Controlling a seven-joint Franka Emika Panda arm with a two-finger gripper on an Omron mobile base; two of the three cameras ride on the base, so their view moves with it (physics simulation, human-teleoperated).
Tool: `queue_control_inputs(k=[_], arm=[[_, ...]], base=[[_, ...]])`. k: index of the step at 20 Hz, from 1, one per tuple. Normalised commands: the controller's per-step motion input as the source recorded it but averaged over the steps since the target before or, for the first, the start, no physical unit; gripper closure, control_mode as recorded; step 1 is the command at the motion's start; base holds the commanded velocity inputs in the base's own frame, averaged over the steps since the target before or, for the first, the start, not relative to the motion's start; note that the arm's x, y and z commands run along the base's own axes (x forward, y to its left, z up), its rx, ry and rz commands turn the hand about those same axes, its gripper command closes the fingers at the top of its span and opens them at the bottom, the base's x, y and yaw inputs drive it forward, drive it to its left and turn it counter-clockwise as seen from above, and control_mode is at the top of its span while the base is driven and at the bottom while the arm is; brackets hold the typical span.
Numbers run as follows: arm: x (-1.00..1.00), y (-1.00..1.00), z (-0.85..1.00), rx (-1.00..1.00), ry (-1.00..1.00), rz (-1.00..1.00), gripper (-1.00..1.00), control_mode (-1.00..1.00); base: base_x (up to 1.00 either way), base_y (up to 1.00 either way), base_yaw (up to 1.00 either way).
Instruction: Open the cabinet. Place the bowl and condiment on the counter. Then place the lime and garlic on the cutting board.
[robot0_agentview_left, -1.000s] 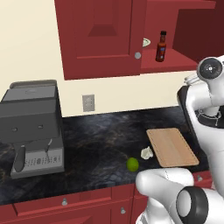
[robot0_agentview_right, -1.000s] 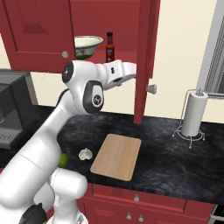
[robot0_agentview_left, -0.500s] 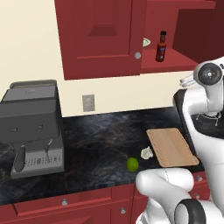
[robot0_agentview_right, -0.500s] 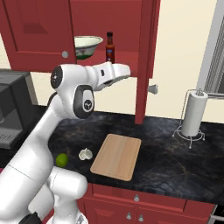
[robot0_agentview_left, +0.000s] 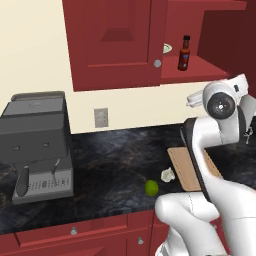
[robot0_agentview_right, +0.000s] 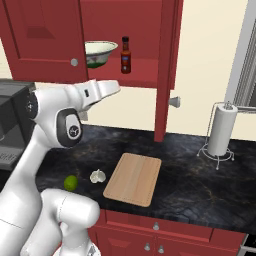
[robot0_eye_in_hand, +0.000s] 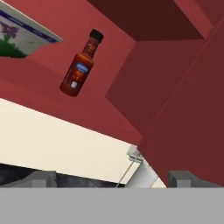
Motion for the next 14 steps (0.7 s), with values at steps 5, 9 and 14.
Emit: queue_control_inputs(k=[5,9,14], arm=[[-0.07,0.63,0.03,0.05,0.00,0.07,-1.00,-1.00],[-0.10,0.55,0.15,0.13,0.01,0.10,-1.00,-1.00],[-0.31,0.44,0.15,0.18,0.00,0.13,-1.00,-1.00]], base=[[0.00,0.00,0.00],[0.00,0.00,0.00],[0.00,0.00,0.00]])
